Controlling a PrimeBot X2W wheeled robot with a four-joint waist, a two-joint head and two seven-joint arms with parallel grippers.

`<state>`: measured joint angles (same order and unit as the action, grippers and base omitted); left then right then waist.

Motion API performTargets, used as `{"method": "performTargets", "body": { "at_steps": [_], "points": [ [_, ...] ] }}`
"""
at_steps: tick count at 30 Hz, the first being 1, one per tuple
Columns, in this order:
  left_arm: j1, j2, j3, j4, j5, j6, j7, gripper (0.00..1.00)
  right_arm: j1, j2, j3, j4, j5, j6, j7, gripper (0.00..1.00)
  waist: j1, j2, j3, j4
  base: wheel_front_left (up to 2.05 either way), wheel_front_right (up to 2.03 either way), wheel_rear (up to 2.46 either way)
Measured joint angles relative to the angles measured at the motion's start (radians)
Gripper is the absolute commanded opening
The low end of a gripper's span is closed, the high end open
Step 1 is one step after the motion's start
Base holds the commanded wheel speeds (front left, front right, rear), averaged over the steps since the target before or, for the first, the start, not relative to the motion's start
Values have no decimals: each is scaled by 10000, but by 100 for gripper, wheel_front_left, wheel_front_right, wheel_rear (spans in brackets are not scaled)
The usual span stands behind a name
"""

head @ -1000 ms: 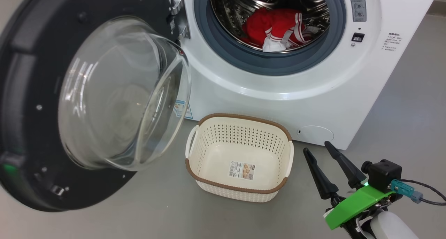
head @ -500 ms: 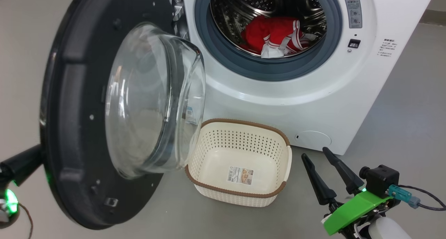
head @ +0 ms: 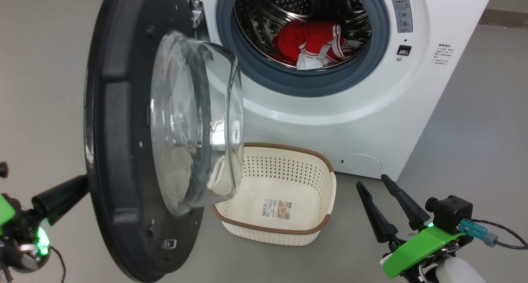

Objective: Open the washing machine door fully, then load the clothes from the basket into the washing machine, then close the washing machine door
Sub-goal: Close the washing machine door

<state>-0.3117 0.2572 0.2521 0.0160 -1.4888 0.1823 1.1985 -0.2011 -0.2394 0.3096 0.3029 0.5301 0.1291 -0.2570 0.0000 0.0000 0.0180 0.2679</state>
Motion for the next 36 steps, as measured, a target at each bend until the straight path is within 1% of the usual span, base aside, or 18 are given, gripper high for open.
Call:
{"method": "performTargets", "body": {
  "at_steps": [12,18,20,24,30,36],
  "points": [
    [1,-295,-240,-288,0,27,-8,0,1,8,-10,6,-2,0,0,100,0,0,1,17,0,0,0],
    [-10,-403,-215,-313,2,-36,-215,0,1,33,-13,6,-2,0,0,100,-1,0,84,64,0,0,0],
    [-13,-407,-201,-293,21,-171,-311,0,1,36,-29,6,-2,0,0,100,0,0,96,80,0,0,0],
    [-74,-412,-180,-230,109,-303,-401,0,1,38,-77,6,-2,0,0,100,0,0,91,129,0,0,0],
    [-77,-403,-73,-159,297,-740,-742,0,1,56,-119,4,-2,0,0,100,0,0,34,222,0,0,0],
    [-50,-343,48,-48,802,-1198,-1168,0,2,98,-165,-6,-2,0,0,100,0,0,17,335,0,0,0]
  ]
}}
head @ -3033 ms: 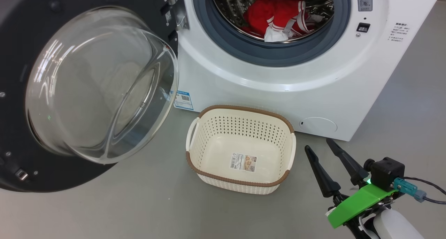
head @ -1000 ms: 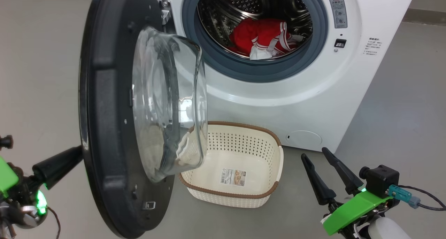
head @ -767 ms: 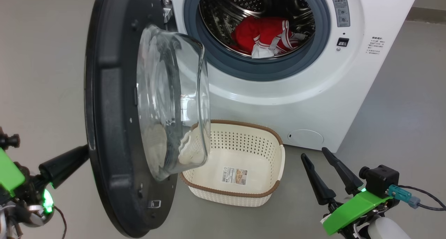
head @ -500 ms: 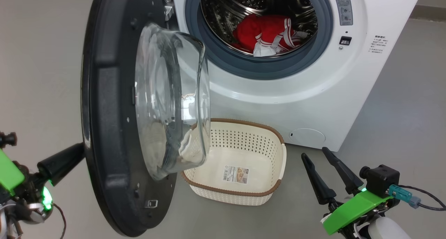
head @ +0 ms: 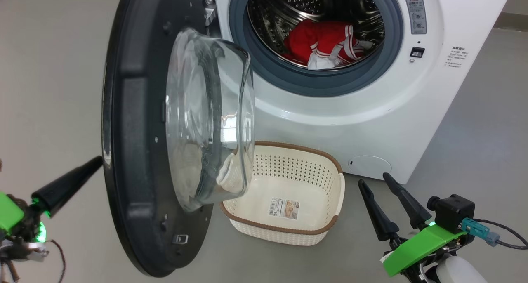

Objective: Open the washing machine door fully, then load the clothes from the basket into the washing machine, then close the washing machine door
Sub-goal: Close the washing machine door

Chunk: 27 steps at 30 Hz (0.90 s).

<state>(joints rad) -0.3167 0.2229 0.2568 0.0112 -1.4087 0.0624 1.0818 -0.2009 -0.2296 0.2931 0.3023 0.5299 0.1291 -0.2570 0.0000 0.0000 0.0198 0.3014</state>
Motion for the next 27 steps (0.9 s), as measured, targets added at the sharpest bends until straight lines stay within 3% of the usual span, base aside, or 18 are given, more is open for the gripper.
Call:
{"method": "performTargets", "body": {
  "at_steps": [1,4,14,19,27],
  "points": [
    [10,33,19,6,100,-128,-104,15,0,0,-8,-2,0,0,0,100,0,1,2,19,0,0,0],
    [52,196,132,33,309,-468,-322,100,0,2,-36,-4,0,0,0,100,-1,0,5,76,0,0,0],
    [715,441,178,33,1825,-1542,-1760,100,5,4,-54,-10,0,0,0,100,-1,0,-66,231,0,0,0],
    [1176,453,186,-140,2412,-1741,-2694,100,5,-2,-58,-27,0,0,0,100,0,0,-23,228,0,0,0],
    [2174,364,-240,-441,3653,-1825,-5499,100,5,0,-94,-63,-2,0,0,100,0,1,47,212,0,0,0]
  ]
}}
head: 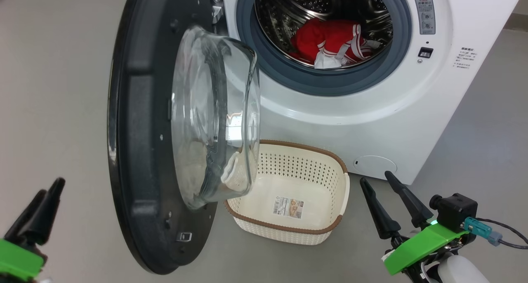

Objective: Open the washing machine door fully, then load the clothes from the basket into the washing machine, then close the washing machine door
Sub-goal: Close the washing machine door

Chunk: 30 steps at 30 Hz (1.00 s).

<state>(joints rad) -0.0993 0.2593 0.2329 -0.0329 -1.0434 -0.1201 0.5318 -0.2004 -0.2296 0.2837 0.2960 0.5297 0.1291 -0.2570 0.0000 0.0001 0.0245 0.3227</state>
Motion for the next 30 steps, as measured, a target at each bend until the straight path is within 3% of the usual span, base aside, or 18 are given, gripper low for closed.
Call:
{"method": "performTargets", "body": {
  "at_steps": [5,14,22,30],
  "points": [
    [848,368,-711,56,1197,-6,-2148,100,-1,2,-19,-52,-2,0,0,100,0,0,15,-43,0,0,0],
    [1630,178,-1229,1005,2192,-75,-5218,100,0,2,-86,-88,-36,0,0,100,0,0,-29,-46,0,0,0],
    [2139,-98,-1582,1402,3407,-52,-6721,100,0,-44,-224,-146,-222,0,0,100,0,0,-55,-54,0,0,0],
    [2272,-92,-1795,1603,4707,293,-7586,100,132,-88,-261,-165,-244,0,0,100,0,-1,-175,-80,0,0,0]
  ]
}}
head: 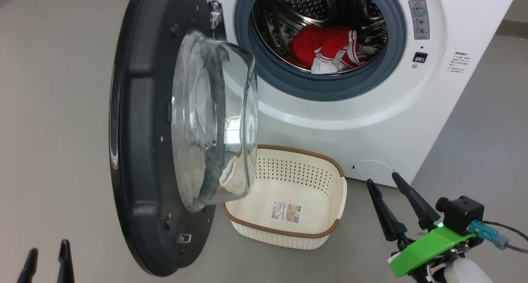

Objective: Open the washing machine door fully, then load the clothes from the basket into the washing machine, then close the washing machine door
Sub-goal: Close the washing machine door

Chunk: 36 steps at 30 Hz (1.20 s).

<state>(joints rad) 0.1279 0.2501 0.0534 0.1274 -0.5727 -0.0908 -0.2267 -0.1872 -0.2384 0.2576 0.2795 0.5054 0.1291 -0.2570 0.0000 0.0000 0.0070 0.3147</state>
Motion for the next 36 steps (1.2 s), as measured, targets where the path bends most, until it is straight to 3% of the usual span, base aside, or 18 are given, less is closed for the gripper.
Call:
{"method": "performTargets", "body": {
  "at_steps": [14,36],
  "points": [
    [165,-167,-77,27,871,117,-224,100,244,2,107,8,0,0,0,100,0,0,-211,-1,0,0,0],
    [207,-221,-148,-303,938,255,-198,100,250,6,150,6,0,0,0,100,0,0,-254,74,0,0,0]
  ]
}}
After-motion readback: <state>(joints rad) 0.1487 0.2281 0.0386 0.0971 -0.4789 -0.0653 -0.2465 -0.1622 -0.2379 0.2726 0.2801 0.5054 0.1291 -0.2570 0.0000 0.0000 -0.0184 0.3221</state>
